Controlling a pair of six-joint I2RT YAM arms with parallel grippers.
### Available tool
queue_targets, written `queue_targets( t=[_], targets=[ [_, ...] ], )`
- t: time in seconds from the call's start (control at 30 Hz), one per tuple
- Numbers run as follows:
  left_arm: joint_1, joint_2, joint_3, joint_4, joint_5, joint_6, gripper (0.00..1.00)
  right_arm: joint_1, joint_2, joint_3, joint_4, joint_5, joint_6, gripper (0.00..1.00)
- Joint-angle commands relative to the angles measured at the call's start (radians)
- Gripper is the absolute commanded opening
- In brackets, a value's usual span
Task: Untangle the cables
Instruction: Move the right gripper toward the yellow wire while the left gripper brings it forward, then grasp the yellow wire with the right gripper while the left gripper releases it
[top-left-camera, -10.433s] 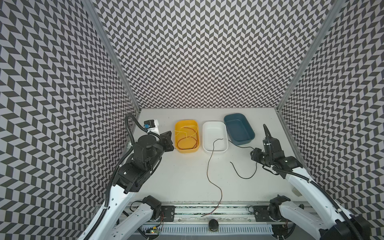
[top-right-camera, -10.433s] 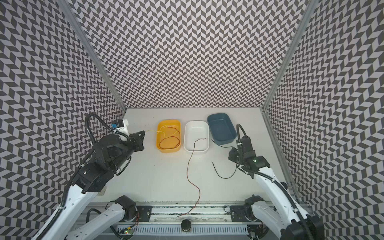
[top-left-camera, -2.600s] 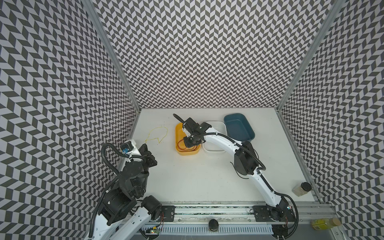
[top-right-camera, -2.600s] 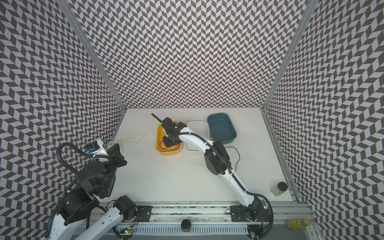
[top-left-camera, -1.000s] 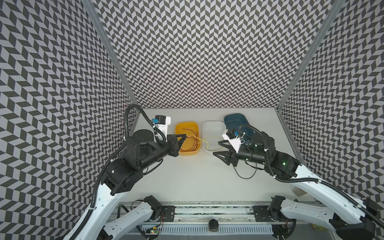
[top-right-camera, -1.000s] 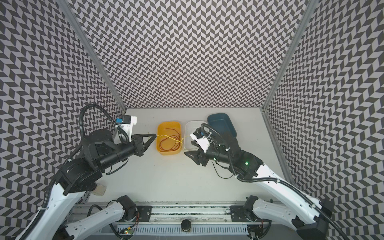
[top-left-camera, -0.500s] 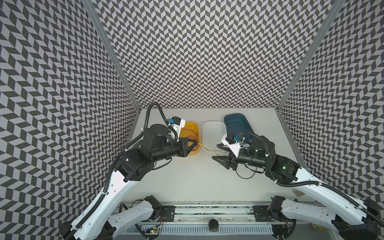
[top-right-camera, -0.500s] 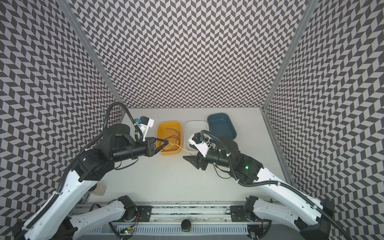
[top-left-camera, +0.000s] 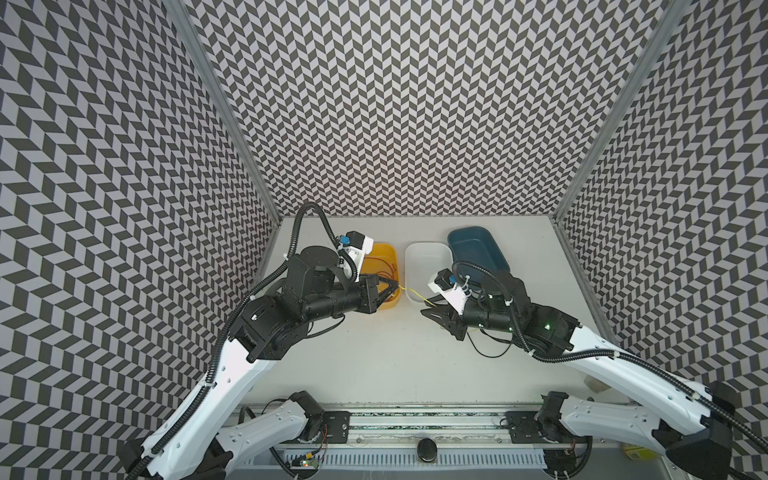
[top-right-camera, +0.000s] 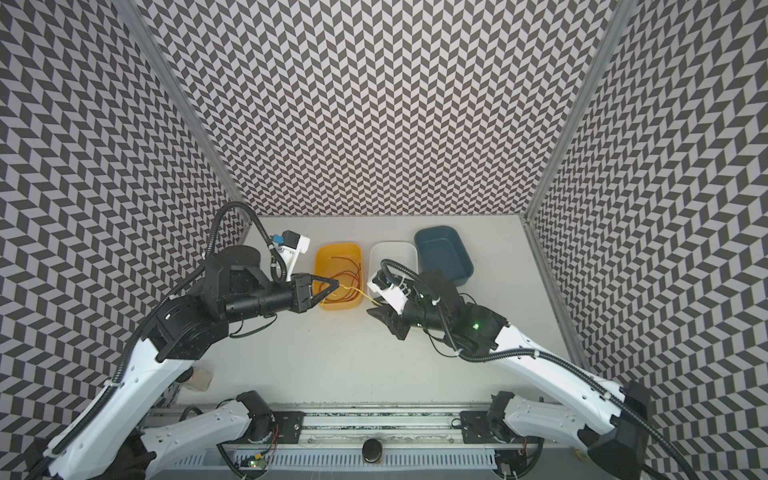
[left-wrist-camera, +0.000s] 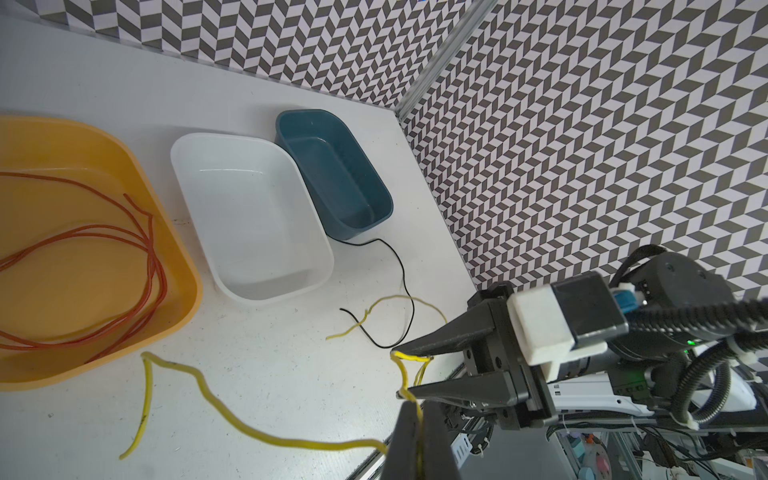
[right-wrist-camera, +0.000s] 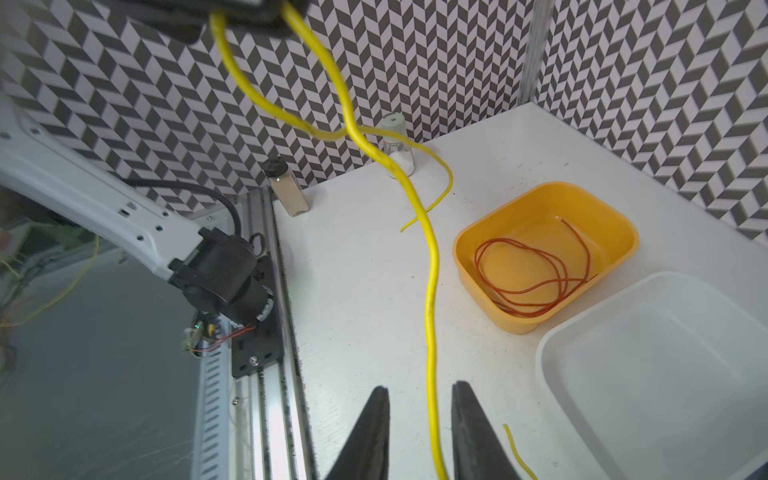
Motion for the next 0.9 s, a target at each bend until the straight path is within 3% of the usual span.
queue_targets(
  t=[0.0, 0.07, 0.2, 0.47, 0.57, 0.7, 0.87],
  targets=[
    [-0.004, -0.016, 0.02, -0.019, -0.021, 0.029, 0.0, 0.007, -0.017, 0.018, 0.023, 0.038, -0.017, 0.07],
    [-0.005, -0.021, 0.009, -0.022, -0.032, 0.041, 0.0, 0.007, -0.03, 0.017, 0.023, 0.073, -0.011, 0.0],
    [-0.004, -0.02, -0.029, -0.005, -0.024, 0.058, 0.0, 0.005, -0.073, 0.002, 0.073, 0.138, 0.023, 0.0],
    [-0.004, 0.011, 0.01, -0.002, -0.034, 0.118, 0.43, 0.005, -0.121, 0.079, 0.043, 0.278, 0.054, 0.0],
    [0.006, 0.025, 0.053, -0.037, -0.079, 0.149, 0.56, 0.004, -0.142, 0.126, -0.024, 0.393, 0.058, 0.0],
    [0.042, 0.024, 0.088, -0.048, -0.145, 0.204, 0.67, -0.007, -0.142, 0.189, -0.148, 0.554, 0.055, 0.0],
    [0.088, -0.008, 0.086, -0.017, -0.258, 0.224, 0.75, -0.075, -0.144, 0.238, -0.271, 0.618, 0.104, 0.0]
  ],
)
